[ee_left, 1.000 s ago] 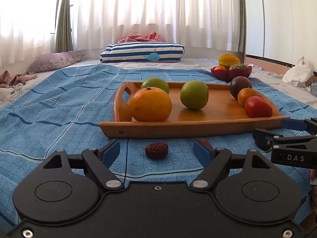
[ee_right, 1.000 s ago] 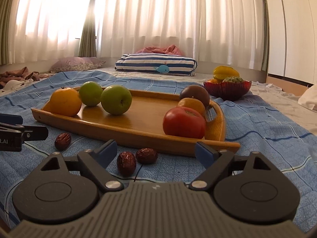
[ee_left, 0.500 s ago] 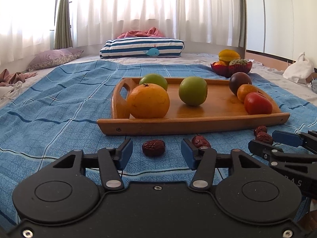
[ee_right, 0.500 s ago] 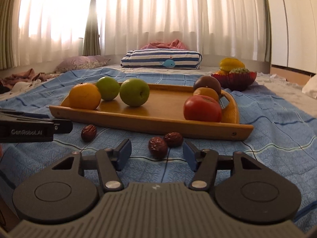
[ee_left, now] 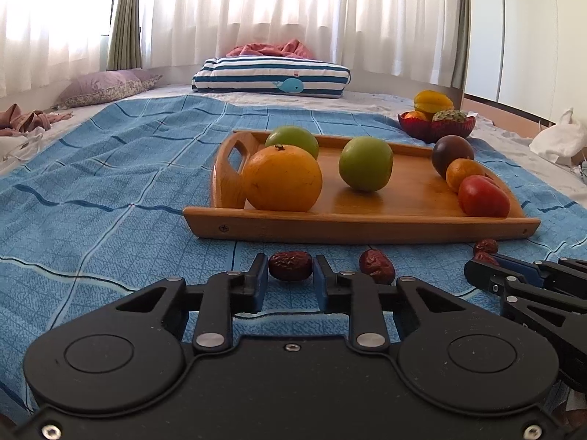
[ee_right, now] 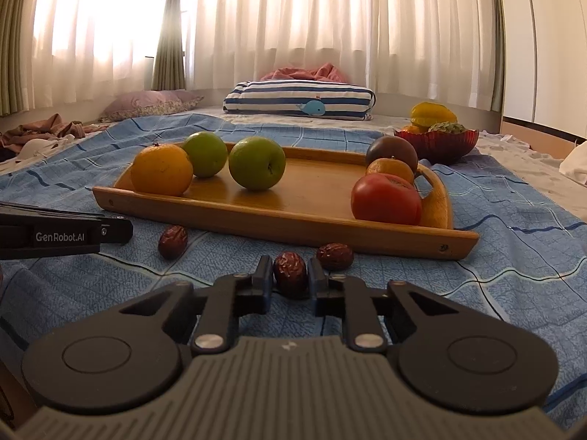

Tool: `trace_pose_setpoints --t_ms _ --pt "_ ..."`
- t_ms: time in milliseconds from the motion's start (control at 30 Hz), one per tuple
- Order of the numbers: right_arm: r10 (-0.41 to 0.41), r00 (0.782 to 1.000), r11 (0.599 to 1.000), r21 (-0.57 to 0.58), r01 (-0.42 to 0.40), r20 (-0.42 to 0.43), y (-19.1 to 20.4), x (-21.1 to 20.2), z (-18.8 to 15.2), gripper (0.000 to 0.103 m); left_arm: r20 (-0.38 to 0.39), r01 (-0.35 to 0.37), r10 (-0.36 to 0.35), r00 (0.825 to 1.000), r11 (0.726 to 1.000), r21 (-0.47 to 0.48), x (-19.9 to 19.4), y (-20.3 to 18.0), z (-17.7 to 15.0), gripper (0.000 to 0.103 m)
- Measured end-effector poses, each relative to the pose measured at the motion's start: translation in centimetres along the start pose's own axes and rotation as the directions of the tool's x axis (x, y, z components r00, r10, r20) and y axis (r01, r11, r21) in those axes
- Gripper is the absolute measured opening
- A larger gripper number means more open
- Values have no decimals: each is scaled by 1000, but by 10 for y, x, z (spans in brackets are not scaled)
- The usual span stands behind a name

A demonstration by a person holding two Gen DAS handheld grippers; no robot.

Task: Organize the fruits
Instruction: 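Close the right tool on a red date and lift it, then carry the red date over the tray with right tool while left tool carries another date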

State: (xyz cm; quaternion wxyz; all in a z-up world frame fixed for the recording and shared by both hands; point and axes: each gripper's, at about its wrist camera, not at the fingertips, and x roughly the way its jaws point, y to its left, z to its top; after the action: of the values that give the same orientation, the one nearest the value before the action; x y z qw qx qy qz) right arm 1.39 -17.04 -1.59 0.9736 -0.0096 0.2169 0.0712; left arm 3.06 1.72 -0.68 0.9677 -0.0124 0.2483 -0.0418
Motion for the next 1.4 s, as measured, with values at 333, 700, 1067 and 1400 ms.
trace_pose_setpoints --t_ms 333,700,1067,1400 --pt "-14 998 1000 15 13 59 -3 -7 15 23 48 21 -23 999 999 34 -14 -14 13 25" --pt "-16 997 999 45 13 81 -17 9 38 23 64 81 -85 994 994 72 1 -35 42 25" --pt "0 999 997 73 -3 39 -27 42 46 24 24 97 -99 995 991 91 44 -50 54 25" --pt "-1 1000 998 60 0 14 -25 55 43 25 -14 93 -92 996 990 107 66 -55 50 25"
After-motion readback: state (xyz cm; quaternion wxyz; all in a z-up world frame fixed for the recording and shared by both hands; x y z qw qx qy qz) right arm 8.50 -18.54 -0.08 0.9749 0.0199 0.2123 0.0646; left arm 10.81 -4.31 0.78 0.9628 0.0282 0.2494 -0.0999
